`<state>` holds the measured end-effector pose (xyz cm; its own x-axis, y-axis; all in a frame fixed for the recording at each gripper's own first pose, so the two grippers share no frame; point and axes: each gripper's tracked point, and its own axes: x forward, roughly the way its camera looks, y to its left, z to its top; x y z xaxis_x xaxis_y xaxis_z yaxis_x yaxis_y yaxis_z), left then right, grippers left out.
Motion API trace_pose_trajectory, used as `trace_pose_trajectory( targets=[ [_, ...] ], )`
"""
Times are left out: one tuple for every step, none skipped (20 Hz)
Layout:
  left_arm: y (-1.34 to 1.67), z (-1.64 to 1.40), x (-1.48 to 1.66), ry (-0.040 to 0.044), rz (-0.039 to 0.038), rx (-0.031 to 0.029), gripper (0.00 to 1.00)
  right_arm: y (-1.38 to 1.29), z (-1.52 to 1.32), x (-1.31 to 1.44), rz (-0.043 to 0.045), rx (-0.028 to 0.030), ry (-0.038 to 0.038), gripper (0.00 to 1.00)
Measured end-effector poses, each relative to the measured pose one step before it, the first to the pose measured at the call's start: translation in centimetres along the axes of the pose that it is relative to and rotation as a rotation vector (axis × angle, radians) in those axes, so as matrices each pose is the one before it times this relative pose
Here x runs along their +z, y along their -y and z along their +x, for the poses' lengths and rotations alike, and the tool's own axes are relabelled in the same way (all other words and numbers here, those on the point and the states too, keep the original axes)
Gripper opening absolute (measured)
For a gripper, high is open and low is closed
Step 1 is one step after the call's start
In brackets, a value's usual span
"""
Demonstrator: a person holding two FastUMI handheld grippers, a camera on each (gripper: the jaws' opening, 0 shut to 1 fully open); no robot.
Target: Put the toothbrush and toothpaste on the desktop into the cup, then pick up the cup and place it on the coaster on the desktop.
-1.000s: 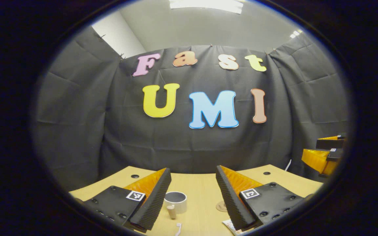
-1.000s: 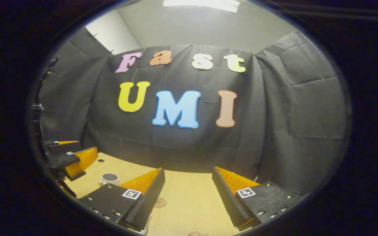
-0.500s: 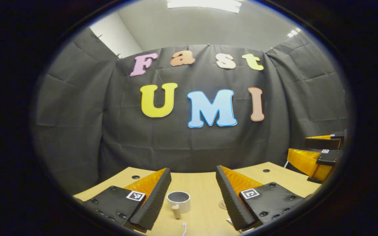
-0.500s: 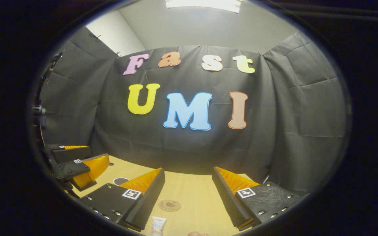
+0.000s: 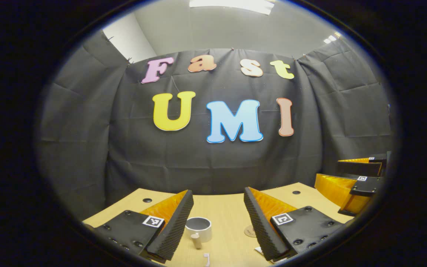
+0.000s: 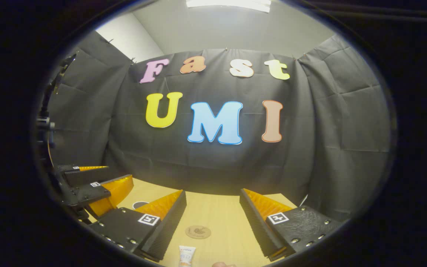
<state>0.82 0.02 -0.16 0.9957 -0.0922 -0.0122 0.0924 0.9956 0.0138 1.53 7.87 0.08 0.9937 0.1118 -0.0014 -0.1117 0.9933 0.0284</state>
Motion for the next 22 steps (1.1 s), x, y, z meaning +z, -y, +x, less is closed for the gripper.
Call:
trace_pose_trajectory(
  targets=[
    [0.018,-0.042,-0.082,-0.00375,-0.00344,-0.00059,0.99,-0.151,0.137,-0.469,0.00509,0.0024,-0.01322,0.9],
    [-0.064,0.003,-0.502,-0.01313,0.00138,0.00211,0.9,-0.112,0.098,-0.558,0.00341,0.00384,-0.02348,0.9],
    [0.021,0.023,-0.495,-0.01633,0.00053,-0.00102,0.9,-0.196,0.166,-0.615,0.00112,0.00554,-0.02478,0.9],
    [0.013,0.021,-0.592,-0.01969,-0.00057,-0.00316,0.9,-0.176,0.103,-0.591,0.00062,0.0068,-0.0265,0.9],
    [0.027,-0.059,-0.793,-0.02667,-0.00136,-0.00326,0.9,-0.176,0.1,-0.764,0.00048,0.00592,-0.03129,0.9],
    [-0.335,-0.12,-0.894,-0.03026,-0.00422,0.00897,0.94,-0.275,0.066,-0.759,0.00096,0.00881,-0.0311,0.9],
    [-0.138,-0.136,-0.522,-0.01994,-0.00887,-0.00301,0.9,-0.426,0.058,-0.791,0.0034,0.01295,-0.03603,0.9],
    [0.013,-0.07,-0.59,-0.02365,-0.00863,-0.00019,0.9,-0.302,0.105,-0.576,0.0039,0.00959,-0.02743,0.9],
    [-0.143,-0.055,-0.769,-0.02825,-0.00461,0.00256,0.9,-0.347,0.181,-0.826,0.00515,0.01369,-0.03347,0.9],
    [-0.22,0.013,-0.873,-0.03053,-0.0028,0.00118,0.9,-0.437,0.153,-0.801,0.00874,0.01665,-0.03941,0.9],
    [-0.215,-0.021,-0.919,-0.03347,-0.00095,0.00333,0.9,-0.434,0.117,-0.893,0.01033,0.01667,-0.03593,0.9],
    [-0.18,-0.049,-1.354,-0.04617,-0.00256,0.00289,0.9,-0.39,0.151,-0.727,0.01681,0.01902,-0.04056,0.91],
    [-0.143,-0.002,-1.091,-0.03478,-0.00737,0.00405,0.9,-0.32,0.154,-0.685,0.01293,0.01272,-0.03427,0.9],
    [-0.16,-0.011,-0.976,-0.03511,-0.01397,0.00273,0.9,-0.266,0.22,-0.879,0.0145,0.01357,-0.03582,0.9],
    [0.055,0.058,-1.083,-0.03557,-0.0183,-0.00385,0.9,-0.271,0.229,-0.805,0.01305,0.01558,-0.03661,0.9],
    [-0.177,0.046,-1.059,-0.03809,-0.01718,0.00957,0.9,-0.243,0.141,-0.718,0.01003,0.00797,-0.02976,0.9],
    [-0.136,0.175,-0.989,-0.0414,-0.01475,0.00068,0.9,-0.101,0.171,-0.53,0.00517,0.00444,-0.02871,0.9],
    [-0.133,0.066,-0.734,-0.03215,-0.01215,0.00496,0.9,-0.126,0.1,-0.614,0.00104,0.00406,-0.02407,0.9],
    [-0.147,0.238,-0.836,-0.03528,-0.00694,0.00114,0.9,-0.006,0.121,-0.371,-0.00086,0.00046,-0.01867,0.91],
    [-0.164,0.193,-0.726,-0.03311,-0.00315,0.00442,0.91,0.113,0.187,-0.54,-0.00192,-0.00197,-0.01731,0.92],
    [-0.234,0.242,-0.7,-0.03414,0.00001,0.00668,0.91,0.092,0.235,-0.372,-0.00268,-0.00401,-0.01953,0.92],
    [-0.327,0.345,-0.411,-0.02362,0.00243,0.01053,0.91,0.069,0.198,-0.44,-0.00363,-0.0026,-0.01808,0.92]
  ],
)
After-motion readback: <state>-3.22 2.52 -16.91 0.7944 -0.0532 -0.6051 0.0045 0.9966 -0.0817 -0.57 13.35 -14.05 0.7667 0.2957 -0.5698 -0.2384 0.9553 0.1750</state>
